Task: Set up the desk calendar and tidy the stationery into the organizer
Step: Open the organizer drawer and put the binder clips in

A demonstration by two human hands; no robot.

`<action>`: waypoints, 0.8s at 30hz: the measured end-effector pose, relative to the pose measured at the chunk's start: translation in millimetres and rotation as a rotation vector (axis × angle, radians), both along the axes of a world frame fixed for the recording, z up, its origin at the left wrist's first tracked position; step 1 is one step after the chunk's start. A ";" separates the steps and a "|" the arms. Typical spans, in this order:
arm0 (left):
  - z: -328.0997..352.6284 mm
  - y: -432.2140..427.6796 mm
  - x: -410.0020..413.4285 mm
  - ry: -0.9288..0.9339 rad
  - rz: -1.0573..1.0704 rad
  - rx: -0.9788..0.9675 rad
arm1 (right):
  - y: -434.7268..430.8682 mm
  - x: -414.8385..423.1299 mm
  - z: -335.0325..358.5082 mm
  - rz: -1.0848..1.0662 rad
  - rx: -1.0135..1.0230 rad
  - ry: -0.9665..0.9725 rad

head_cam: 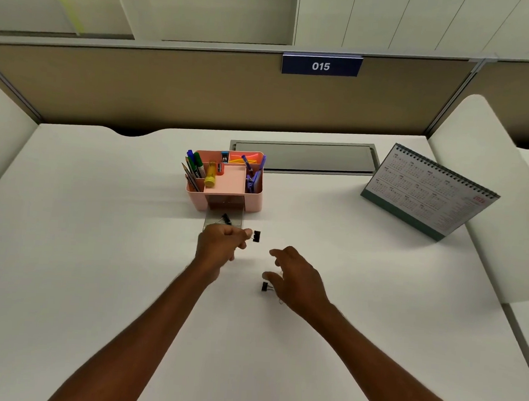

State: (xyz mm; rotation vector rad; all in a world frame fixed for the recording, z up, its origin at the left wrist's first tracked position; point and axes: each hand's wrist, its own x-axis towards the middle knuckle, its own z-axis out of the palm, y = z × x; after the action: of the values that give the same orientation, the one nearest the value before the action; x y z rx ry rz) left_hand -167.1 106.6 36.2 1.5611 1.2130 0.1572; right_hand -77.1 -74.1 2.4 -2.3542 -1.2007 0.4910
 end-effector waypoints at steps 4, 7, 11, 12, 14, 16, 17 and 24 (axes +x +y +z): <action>1.0 27.7 3.5 -0.005 0.142 0.028 | 2.7 -5.6 -14.7 0.114 -0.159 -0.040; -3.6 51.0 0.8 -0.004 0.220 0.057 | 7.5 -7.6 -21.1 0.193 -0.198 -0.140; -16.0 76.4 -4.5 0.041 0.285 0.078 | 9.2 -8.5 -31.2 0.267 -0.205 -0.228; -18.8 80.0 -3.9 0.059 0.281 0.083 | 9.1 -8.0 -32.7 0.270 -0.200 -0.243; -26.1 85.2 -2.1 0.103 0.257 0.102 | 9.0 -7.5 -34.3 0.273 -0.197 -0.262; -32.0 87.8 -0.6 0.155 0.231 0.131 | 9.0 -7.9 -35.1 0.280 -0.205 -0.272; -34.1 87.9 0.2 0.189 0.218 0.147 | 9.1 -8.2 -35.6 0.281 -0.207 -0.278; -38.1 83.8 9.4 0.345 0.168 0.193 | 9.9 -7.2 -33.8 0.289 -0.214 -0.304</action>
State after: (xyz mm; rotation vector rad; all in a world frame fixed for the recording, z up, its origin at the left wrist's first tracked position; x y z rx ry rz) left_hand -157.7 190.4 -1.9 1.6979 1.6413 0.1195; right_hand -84.3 -64.2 -31.4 -2.5113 -1.7203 0.3778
